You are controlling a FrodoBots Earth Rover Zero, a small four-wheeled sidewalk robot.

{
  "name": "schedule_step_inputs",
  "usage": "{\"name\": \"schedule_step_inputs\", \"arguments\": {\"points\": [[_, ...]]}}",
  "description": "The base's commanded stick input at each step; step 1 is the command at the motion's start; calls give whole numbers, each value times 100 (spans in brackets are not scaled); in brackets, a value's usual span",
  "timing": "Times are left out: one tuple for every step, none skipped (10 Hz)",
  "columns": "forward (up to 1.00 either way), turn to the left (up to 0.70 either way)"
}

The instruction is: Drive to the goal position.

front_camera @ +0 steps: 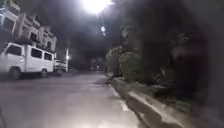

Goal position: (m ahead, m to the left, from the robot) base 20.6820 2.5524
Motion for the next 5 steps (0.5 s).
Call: {"name": "schedule_step_inputs", "arguments": {"points": [[50, 5], [50, 5], [50, 5], [50, 5], [50, 5]]}}
